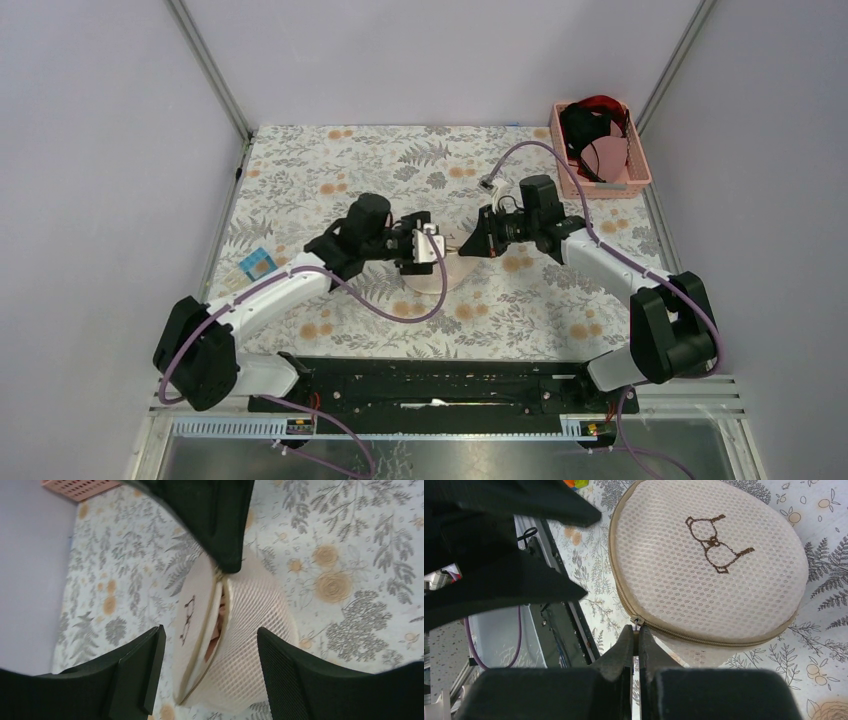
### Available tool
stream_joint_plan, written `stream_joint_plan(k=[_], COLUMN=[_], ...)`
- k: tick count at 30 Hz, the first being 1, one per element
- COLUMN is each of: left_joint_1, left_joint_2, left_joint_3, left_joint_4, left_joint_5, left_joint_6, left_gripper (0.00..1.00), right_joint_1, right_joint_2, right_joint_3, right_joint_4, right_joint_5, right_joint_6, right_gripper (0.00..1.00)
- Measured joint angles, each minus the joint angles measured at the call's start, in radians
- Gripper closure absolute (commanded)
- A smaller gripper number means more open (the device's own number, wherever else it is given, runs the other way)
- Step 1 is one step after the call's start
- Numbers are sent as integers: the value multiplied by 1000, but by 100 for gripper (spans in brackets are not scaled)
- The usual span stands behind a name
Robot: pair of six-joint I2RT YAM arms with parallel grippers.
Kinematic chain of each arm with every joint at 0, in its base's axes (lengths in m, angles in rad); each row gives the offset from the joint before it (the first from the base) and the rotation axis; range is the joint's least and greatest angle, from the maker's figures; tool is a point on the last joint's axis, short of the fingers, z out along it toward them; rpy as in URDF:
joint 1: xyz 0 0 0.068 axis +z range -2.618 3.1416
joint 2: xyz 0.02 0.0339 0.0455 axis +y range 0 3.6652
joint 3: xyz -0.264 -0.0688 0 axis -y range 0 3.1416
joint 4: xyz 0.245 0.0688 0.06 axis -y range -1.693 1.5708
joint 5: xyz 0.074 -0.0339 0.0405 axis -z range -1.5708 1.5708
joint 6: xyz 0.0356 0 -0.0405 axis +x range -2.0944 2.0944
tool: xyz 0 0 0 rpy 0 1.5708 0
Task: Unzip the laundry bag and remove the bra
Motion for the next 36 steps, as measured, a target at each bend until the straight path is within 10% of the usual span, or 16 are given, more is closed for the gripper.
stream_joint_plan(k=[16,31,36], left_joint_1=[-55,97,106], left_joint_2=[158,124,116], left_joint_3=[77,-71,-75], left_joint_4=[5,171,176], left_joint_5=[-53,-29,-25], left_joint_6=[-90,34,48], left_gripper=[100,100,54], right_joint_1=[9,-104,-81], right_joint_2=[16,21,32], right_joint_3=[19,69,97], right_joint_4=[-2,-83,-87], right_joint_5=[3,1,1], right_joint_6=[-17,-106,-119], right_gripper=[100,100,100])
